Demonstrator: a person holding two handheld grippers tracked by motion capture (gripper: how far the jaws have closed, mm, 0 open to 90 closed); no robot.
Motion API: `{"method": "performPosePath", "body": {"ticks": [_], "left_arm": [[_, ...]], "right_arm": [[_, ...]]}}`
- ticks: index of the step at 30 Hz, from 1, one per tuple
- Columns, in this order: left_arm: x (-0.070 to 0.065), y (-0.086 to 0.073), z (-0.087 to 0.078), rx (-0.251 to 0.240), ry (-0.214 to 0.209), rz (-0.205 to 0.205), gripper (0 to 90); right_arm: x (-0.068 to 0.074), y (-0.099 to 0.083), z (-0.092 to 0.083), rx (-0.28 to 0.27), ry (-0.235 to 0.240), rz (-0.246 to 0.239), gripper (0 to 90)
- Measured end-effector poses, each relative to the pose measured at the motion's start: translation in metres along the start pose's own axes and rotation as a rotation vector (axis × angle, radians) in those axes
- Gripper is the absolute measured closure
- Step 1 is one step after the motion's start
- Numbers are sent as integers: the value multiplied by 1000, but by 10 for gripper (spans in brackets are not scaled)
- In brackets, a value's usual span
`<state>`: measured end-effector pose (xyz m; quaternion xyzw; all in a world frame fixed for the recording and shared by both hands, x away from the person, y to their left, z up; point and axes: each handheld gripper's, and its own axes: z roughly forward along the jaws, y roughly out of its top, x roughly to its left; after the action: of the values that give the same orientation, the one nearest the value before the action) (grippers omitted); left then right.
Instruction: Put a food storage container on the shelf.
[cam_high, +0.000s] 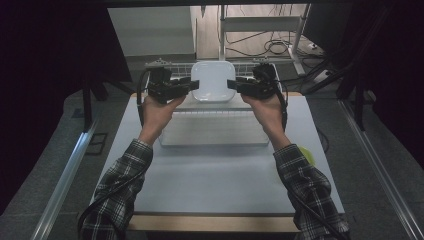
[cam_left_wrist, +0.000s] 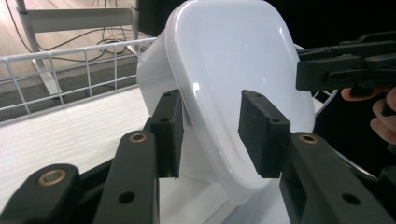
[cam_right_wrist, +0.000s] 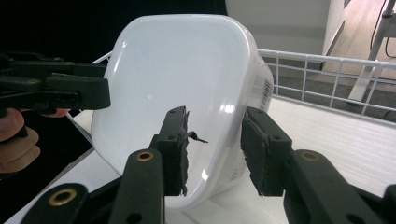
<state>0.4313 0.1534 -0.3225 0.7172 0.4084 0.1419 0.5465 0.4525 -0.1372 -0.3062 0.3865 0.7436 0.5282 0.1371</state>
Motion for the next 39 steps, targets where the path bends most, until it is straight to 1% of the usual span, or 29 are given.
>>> {"method": "performPosePath", "body": {"ticks": [4,6,8,9,13,21,23,26,27,29,30,32,34,35,36,37,38,39], "left_arm": [[3,1,2,-1,-6,-19,592],[4,2,3,9,8,-15,571],[6,2,4,11,17,-20,539],[8,2,5,11,19,-22,530],[14,4,9,7,15,-45,523],[18,8,14,10,40,-46,519],[19,9,16,9,43,-54,513],[21,9,17,4,47,-65,477],[21,9,17,7,49,-62,461],[20,10,16,16,58,-35,407],[19,9,15,7,55,-30,380],[17,9,10,-22,30,-25,338],[14,8,6,-32,17,-13,293],[13,7,4,-29,5,3,275],[11,6,3,-26,-2,1,250],[10,4,2,-25,-19,-6,232],[9,3,2,-21,-29,-5,196],[7,1,1,-10,-39,7,175]], "right_arm": [[0,1,2,1,-8,-4,592],[1,1,2,5,-25,-16,589],[2,1,5,16,-50,-38,582],[2,0,6,17,-51,-39,581],[-1,0,8,7,-27,-11,598],[-1,3,10,0,-36,-17,589],[-2,3,10,-3,-40,-12,573],[-5,4,11,-5,-48,-3,539],[-5,4,11,-8,-51,0,523],[-6,4,10,-14,-54,-8,475],[-7,4,9,-22,-49,-11,451],[-9,3,5,-39,-31,-8,406],[-11,1,1,-48,-8,-2,358],[-11,1,0,-46,2,5,336],[-12,-1,-2,-44,16,4,308],[-12,-2,-3,-44,22,2,292],[-12,-4,-5,-40,29,-1,264],[-12,-5,-6,-37,33,-6,256]]}}
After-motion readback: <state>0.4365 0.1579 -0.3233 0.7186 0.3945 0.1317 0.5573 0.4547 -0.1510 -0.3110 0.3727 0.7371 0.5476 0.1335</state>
